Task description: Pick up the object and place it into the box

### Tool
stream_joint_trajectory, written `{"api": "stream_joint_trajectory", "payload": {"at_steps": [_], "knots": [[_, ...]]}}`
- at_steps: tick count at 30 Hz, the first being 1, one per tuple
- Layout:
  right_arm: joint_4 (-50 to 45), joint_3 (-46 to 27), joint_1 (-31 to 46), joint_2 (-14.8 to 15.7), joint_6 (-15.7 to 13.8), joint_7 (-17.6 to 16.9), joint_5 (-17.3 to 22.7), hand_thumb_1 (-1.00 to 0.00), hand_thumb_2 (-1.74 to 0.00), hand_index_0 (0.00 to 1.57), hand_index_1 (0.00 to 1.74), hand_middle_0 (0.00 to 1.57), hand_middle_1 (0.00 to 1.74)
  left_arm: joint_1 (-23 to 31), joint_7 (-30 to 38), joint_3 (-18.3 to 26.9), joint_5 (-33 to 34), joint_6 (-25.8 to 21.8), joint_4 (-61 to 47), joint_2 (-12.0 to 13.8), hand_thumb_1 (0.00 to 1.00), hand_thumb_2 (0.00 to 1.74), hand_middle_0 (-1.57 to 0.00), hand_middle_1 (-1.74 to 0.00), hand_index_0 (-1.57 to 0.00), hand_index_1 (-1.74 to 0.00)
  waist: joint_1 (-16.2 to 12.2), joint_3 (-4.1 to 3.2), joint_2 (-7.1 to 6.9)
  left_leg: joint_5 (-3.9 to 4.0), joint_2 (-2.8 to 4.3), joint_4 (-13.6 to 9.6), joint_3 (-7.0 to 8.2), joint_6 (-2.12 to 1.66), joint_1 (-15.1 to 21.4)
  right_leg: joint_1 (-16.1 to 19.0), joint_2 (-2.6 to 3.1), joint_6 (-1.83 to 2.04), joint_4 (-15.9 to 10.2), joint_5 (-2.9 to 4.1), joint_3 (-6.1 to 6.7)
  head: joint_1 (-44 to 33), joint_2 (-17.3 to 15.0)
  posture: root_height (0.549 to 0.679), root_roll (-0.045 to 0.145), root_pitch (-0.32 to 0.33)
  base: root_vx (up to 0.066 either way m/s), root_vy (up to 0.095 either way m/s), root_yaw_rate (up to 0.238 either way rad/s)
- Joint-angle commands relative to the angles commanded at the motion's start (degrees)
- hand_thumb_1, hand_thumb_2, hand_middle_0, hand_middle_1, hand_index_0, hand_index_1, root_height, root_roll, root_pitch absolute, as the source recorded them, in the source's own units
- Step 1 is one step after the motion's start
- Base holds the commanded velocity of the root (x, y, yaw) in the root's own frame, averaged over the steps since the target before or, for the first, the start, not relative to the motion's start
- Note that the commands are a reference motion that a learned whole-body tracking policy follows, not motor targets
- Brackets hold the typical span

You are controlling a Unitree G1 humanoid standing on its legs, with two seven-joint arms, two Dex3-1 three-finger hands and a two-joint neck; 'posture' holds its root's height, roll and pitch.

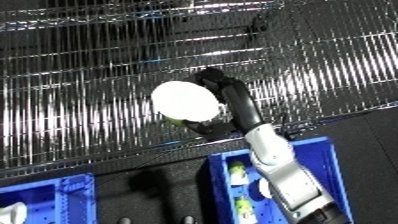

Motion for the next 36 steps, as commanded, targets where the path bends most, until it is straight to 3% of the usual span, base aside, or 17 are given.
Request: {"api": "stream_joint_trajectory", "payload": {"at_steps": [6, 14, 21, 23, 26, 31, 36], "knots": [[-8.24, -4.22, 3.32, -1.86, -2.64, -3.73, -2.27, -1.00, -1.74, 1.57, 1.74, 1.57, 1.74, 0.58, 0.53, 1.65, -0.02, -0.43, 0.61, -0.17, 0.00, 0.00, 0.00, 0.00, 0.00, 0.00, -1.52, 0.00, -0.89, 0.28, 0.68, -1.11, 0.50, -0.20, 1.00, 0.57, 0.40, 0.42, -1.06, 0.43, 0.48, -2.59, 1.31, 0.648, 0.083, 0.113, -0.035, 0.002, -0.102], [-23.14, -13.27, 14.00, -5.60, -3.91, -10.60, -6.64, -1.00, -1.74, 1.57, 1.74, 1.57, 1.74, 2.02, 1.34, 5.72, -0.59, -0.95, 1.73, -0.49, 0.00, 0.00, 0.00, 0.00, 0.00, 0.00, -4.99, 0.00, -2.40, 0.16, 1.62, -2.07, 1.84, -0.16, 2.50, 1.43, 1.15, 1.12, -2.90, 1.33, 1.86, -4.65, 3.47, 0.650, 0.076, 0.113, -0.045, 0.013, -0.160], [-27.27, -20.70, 24.40, -8.27, -5.66, -13.21, -5.63, -1.00, -1.74, 1.57, 1.74, 1.57, 1.74, 3.42, 1.00, 9.24, -1.41, -2.33, 3.94, -0.68, 0.00, 0.00, 0.00, 0.00, 0.00, 0.00, -7.74, 0.00, -3.17, -0.35, 2.08, -2.58, 2.84, -0.27, 4.36, 2.98, 1.53, 1.51, -4.23, 1.66, 2.93, -5.11, 2.91, 0.652, 0.072, 0.101, -0.039, 0.009, -0.162], [-27.08, -22.27, 27.63, -8.14, -6.14, -13.41, -4.29, -1.00, -1.74, 1.57, 1.74, 1.57, 1.74, 3.45, 1.14, 10.07, -2.23, -2.48, 4.40, -0.76, 0.00, 0.00, 0.00, 0.00, 0.00, 0.00, -8.54, 0.00, -3.36, -0.46, 2.21, -2.82, 3.12, -0.33, 4.95, 3.43, 1.62, 1.64, -4.70, 1.80, 3.21, -4.72, 2.51, 0.653, 0.071, 0.098, -0.042, 0.005, -0.163], [-25.42, -24.50, 32.30, -7.19, -6.72, -12.15, 0.74, -1.00, -1.74, 1.57, 1.74, 1.57, 1.74, 3.36, 1.41, 10.84, -2.80, -2.52, 4.93, -1.01, 0.00, 0.00, 0.00, 0.00, 0.00, 0.00, -9.68, 0.00, -3.60, -0.70, 2.38, -3.21, 3.54, -0.37, 5.94, 4.28, 1.73, 1.81, -5.65, 2.09, 3.60, -2.95, 1.09, 0.654, 0.070, 0.093, -0.042, 0.006, -0.155], [-17.89, -26.64, 38.17, -4.75, -8.57, -7.75, 9.45, -1.00, -1.74, 1.57, 1.74, 1.57, 1.74, 3.33, 1.52, 10.74, -3.48, -3.72, 6.28, -1.59, 0.00, 0.00, 0.00, 0.00, 0.00, 0.00, -11.17, 0.00, -3.55, -1.14, 2.64, -3.79, 4.15, -0.51, 7.74, 5.91, 1.79, 1.97, -7.44, 2.73, 4.19, 3.27, -0.30, 0.657, 0.071, 0.082, -0.029, 0.023, -0.161], [-6.44, -27.32, 40.58, -4.67, -9.60, -3.12, 14.64, -1.00, -1.74, 1.57, 1.74, 1.57, 1.74, 3.27, 1.20, 9.40, -4.47, -5.10, 7.35, -2.03, 0.00, 0.00, 0.00, 0.00, 0.00, 0.00, -11.80, 0.00, -2.60, -1.35, 2.32, -4.58, 4.54, -0.49, 9.32, 7.17, 1.65, 2.00, -8.76, 3.15, 4.71, 9.74, -2.18, 0.659, 0.075, 0.073, -0.018, 0.049, -0.090]]}}
